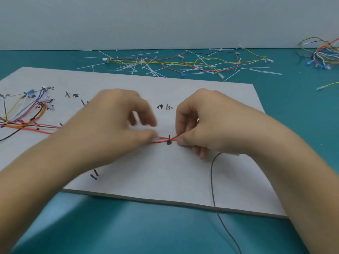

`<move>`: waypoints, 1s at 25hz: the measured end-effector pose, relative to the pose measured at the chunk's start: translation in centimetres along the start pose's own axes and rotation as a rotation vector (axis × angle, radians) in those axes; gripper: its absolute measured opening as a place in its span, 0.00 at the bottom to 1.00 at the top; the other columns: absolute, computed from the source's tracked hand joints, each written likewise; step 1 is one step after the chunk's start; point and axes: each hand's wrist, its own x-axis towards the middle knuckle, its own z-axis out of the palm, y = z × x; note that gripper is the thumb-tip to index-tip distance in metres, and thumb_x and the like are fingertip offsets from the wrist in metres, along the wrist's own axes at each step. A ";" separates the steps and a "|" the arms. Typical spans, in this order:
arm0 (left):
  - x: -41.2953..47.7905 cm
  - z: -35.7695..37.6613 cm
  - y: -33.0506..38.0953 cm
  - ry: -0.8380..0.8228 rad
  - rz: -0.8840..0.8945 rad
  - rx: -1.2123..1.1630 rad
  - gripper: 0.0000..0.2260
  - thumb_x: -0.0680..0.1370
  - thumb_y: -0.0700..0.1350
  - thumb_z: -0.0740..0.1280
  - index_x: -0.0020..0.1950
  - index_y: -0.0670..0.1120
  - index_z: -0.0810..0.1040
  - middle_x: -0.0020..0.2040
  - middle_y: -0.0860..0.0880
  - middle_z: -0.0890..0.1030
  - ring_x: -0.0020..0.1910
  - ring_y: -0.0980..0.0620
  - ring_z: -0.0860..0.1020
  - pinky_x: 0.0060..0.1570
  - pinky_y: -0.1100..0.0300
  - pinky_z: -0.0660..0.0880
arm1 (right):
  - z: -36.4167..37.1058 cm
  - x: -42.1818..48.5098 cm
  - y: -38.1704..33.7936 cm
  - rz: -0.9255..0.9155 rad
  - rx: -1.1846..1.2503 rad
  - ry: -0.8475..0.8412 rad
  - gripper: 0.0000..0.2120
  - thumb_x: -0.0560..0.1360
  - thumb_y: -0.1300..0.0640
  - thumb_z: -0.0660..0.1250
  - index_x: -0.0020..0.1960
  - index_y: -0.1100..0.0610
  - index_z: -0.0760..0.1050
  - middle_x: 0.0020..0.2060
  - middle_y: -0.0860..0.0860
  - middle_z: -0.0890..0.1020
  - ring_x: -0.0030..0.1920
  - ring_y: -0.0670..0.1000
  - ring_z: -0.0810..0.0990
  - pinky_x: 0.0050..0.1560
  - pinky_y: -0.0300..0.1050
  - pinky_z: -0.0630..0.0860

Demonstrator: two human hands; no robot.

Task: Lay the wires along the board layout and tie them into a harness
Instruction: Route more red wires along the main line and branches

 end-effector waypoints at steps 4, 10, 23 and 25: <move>1.5 2.3 2.4 -0.132 0.077 -0.089 0.03 0.72 0.51 0.79 0.40 0.54 0.87 0.35 0.56 0.84 0.37 0.59 0.81 0.39 0.59 0.77 | -1.1 -0.1 0.5 0.033 -0.027 -0.038 0.05 0.72 0.61 0.75 0.38 0.55 0.82 0.28 0.51 0.85 0.27 0.50 0.85 0.29 0.43 0.81; 3.2 2.4 1.9 -0.197 0.079 -0.067 0.04 0.72 0.48 0.79 0.38 0.53 0.87 0.32 0.59 0.84 0.35 0.62 0.82 0.34 0.69 0.75 | -3.8 -0.6 1.5 0.122 -0.074 -0.046 0.04 0.72 0.60 0.75 0.39 0.55 0.83 0.29 0.50 0.85 0.28 0.48 0.83 0.32 0.42 0.78; 1.6 3.7 1.6 -0.068 -0.068 -0.176 0.09 0.72 0.53 0.78 0.35 0.52 0.83 0.33 0.63 0.80 0.31 0.63 0.77 0.29 0.73 0.68 | -4.2 0.1 1.9 0.092 0.406 0.147 0.04 0.74 0.64 0.76 0.41 0.61 0.82 0.28 0.55 0.82 0.24 0.48 0.76 0.24 0.39 0.74; 1.4 3.9 1.7 -0.047 -0.102 -0.142 0.10 0.72 0.54 0.77 0.35 0.52 0.82 0.34 0.67 0.79 0.33 0.65 0.77 0.28 0.71 0.68 | -4.3 0.3 1.9 0.062 0.645 0.098 0.01 0.74 0.67 0.73 0.43 0.65 0.82 0.32 0.58 0.83 0.28 0.49 0.80 0.29 0.38 0.78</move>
